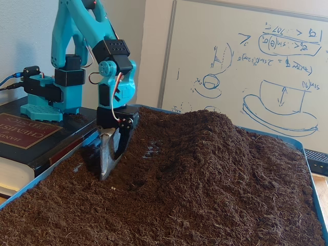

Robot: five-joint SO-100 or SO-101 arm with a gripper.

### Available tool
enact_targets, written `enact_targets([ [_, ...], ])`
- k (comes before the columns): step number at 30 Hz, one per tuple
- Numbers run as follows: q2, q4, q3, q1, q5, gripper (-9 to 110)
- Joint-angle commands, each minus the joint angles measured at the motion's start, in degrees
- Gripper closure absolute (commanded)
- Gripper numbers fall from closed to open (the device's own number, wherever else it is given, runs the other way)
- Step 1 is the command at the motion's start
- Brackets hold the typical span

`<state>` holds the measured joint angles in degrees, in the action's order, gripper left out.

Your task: Build a berm.

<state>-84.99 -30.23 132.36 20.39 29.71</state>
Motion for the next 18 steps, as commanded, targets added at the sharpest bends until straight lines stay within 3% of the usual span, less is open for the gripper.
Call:
enact_targets([
  [1,0.3,1.9,-7.9,-3.1,-5.6,101],
  [18,18.0,1.3,-31.3,-8.1,-7.6,101],
])
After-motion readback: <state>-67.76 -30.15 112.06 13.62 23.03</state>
